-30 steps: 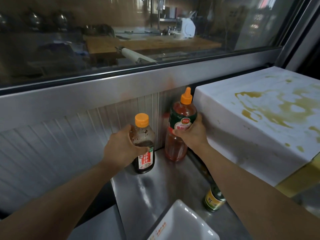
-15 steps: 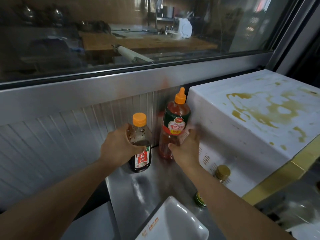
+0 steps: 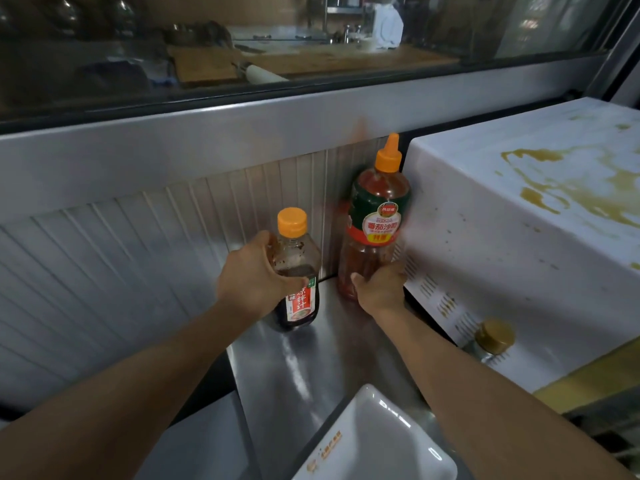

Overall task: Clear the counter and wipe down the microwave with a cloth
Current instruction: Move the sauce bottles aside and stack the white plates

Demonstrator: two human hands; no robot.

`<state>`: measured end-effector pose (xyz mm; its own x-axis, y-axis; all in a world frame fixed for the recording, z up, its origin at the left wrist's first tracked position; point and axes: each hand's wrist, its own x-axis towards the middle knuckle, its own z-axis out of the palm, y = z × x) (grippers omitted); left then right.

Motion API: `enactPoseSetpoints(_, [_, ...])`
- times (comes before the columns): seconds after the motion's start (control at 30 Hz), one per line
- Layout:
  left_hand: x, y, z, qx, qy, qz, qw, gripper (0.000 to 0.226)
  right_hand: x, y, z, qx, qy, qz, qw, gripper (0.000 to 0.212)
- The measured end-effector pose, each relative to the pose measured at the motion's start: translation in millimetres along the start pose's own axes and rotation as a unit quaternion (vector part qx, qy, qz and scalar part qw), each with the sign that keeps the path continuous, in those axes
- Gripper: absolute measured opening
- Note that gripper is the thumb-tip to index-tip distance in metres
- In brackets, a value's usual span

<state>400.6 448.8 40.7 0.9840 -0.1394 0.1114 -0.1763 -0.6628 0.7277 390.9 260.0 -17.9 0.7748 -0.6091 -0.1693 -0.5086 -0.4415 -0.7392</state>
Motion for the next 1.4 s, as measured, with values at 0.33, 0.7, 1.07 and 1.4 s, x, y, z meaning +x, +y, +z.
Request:
enactPoseSetpoints(0.33, [12.5,1.0,12.7,-0.008,0.012,0.0,1.0,0.052,5.4,6.5,-8.3,0.004,-0.022,-0.023,0.999,0.069])
enactPoseSetpoints(0.7, [25.9,14.7,44.2,-0.044,0.019,0.022,0.999,0.05,-25.4,9.9,-33.9,0.008,-0.068,-0.058,0.996,0.065])
enactPoseSetpoints(1.07, [31.2,12.0,70.5,-0.049,0.024,0.012,0.998,0.05,-38.5,17.2,-42.9,-0.011,-0.104,-0.095,0.99,0.066])
enactPoseSetpoints(1.4, [-1.8,-8.6,85.6,0.015,0.01,-0.089,0.996,0.061,-46.5,22.2,-50.3,-0.006,-0.118,-0.105,0.987,0.061])
